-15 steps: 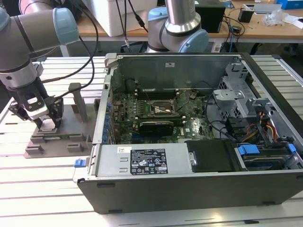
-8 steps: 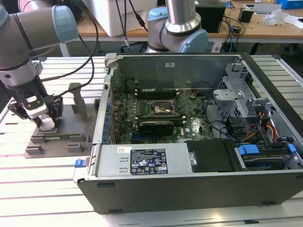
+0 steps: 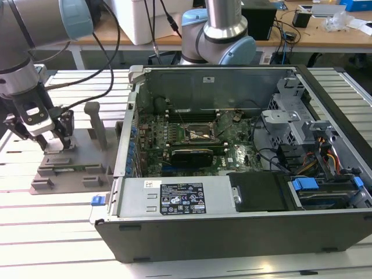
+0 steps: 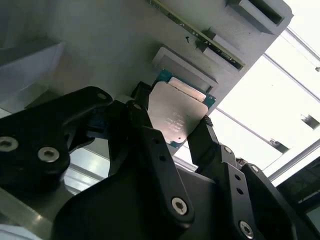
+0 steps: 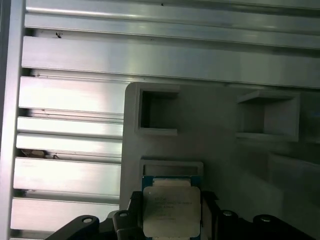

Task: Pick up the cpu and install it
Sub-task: 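Pick up the cpu and move it towards the insertion slot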

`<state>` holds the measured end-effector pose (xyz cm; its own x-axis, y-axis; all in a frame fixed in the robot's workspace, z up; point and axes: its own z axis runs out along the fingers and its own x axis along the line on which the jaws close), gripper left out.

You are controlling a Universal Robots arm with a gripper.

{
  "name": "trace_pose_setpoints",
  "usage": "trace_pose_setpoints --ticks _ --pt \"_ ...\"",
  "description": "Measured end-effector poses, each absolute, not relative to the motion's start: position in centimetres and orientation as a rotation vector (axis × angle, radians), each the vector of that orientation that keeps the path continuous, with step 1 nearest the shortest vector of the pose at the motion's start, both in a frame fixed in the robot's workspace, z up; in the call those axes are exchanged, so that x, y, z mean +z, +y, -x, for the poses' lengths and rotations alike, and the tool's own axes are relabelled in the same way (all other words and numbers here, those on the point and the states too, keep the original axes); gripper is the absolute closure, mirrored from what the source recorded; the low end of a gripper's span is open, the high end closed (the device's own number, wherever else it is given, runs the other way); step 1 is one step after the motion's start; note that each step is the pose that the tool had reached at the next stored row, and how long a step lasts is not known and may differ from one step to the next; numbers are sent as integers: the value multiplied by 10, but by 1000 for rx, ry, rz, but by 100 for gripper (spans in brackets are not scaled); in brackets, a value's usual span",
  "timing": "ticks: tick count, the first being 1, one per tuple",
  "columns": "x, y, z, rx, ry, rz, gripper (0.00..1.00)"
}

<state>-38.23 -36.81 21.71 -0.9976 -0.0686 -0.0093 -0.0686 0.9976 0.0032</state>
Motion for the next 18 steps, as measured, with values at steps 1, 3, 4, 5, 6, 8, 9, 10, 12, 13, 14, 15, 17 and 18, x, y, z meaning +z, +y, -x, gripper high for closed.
trace_pose_setpoints --ticks 1,3,4,5,6,8,9,10,12,13,14,15,17,18 --pt "220 -368 382 5 3131 108 45" --pt "225 -368 382 5 3131 108 45" --pt "227 -368 382 5 3131 108 45" --pt "229 -368 382 5 3131 108 45" --pt "231 -368 382 5 3131 108 45" --pt "234 -368 382 5 3131 108 45" --pt "235 -368 382 5 3131 108 45" --pt "237 -368 382 5 3131 108 45" --pt "240 -368 382 5 3131 108 45" --pt "241 -368 382 5 3131 108 45" --pt "243 -368 382 5 3131 108 45" --pt "244 -368 382 5 3131 108 45" --pt "249 -367 382 5 3131 108 45" --pt "252 -367 382 5 3131 108 45"
